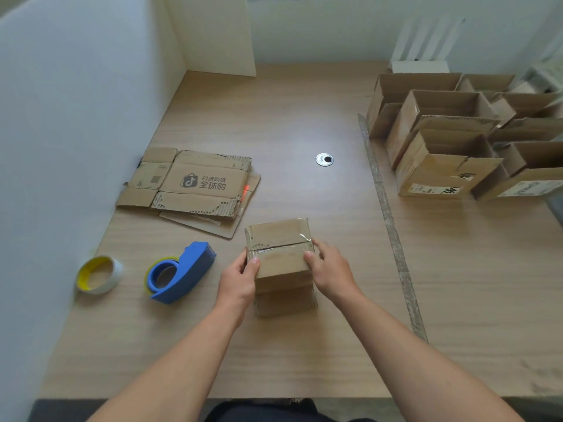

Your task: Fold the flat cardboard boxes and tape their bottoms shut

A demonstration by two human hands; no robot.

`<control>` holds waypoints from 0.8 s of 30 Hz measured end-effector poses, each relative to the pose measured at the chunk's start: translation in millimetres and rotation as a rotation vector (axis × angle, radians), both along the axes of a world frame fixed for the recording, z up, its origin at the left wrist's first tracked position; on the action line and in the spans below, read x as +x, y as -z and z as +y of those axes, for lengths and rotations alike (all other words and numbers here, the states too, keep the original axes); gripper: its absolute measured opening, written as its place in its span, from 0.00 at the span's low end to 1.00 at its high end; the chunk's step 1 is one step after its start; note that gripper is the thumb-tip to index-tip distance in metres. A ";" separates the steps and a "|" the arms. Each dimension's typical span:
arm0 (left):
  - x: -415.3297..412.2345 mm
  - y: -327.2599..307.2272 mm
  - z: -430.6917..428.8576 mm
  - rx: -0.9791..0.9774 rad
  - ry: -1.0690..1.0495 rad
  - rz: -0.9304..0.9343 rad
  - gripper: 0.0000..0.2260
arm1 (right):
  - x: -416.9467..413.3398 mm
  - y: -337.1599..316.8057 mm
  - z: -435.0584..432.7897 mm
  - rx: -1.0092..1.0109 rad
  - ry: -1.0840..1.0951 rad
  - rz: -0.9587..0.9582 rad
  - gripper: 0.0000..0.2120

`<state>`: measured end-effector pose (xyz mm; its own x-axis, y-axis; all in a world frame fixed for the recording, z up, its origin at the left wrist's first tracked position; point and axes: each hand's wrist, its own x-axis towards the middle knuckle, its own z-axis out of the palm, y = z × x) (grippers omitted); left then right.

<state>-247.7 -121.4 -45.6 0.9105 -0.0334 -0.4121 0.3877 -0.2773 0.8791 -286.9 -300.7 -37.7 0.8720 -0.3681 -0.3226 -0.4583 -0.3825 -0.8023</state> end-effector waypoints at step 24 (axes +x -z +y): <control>-0.2 -36.8 16.3 -0.193 0.027 -0.151 0.28 | 5.5 -9.7 -2.8 0.634 0.250 -0.193 0.14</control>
